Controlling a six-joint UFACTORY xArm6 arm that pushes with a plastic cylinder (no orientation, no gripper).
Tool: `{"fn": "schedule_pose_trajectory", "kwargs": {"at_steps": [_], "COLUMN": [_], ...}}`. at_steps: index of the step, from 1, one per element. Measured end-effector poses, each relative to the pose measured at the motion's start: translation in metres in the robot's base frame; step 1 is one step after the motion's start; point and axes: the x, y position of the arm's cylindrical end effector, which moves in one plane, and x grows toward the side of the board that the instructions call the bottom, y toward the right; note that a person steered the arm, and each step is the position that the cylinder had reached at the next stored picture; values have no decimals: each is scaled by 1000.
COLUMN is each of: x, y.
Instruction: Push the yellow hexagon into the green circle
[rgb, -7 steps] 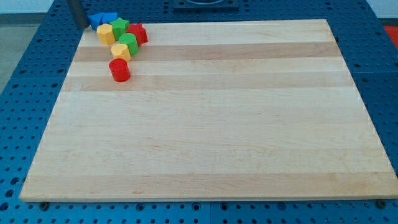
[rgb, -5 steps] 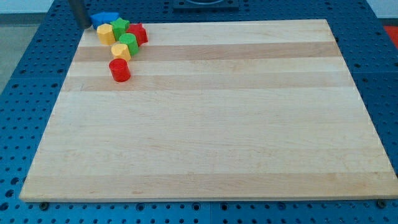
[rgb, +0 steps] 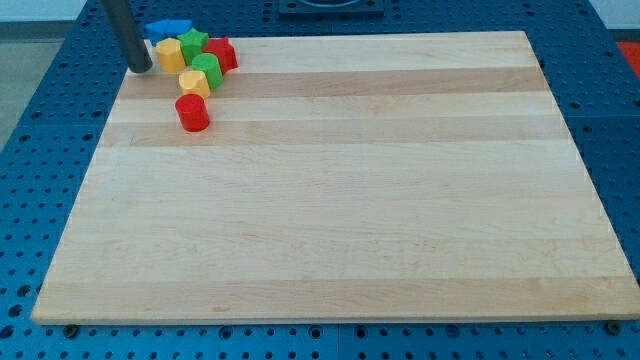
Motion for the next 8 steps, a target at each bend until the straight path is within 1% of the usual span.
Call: {"fn": "schedule_pose_trajectory", "kwargs": {"at_steps": [1, 2, 4, 6, 7, 8], "x": [-17, -17, -15, 29, 37, 56], "y": [-8, 3, 55, 118, 129, 148]}}
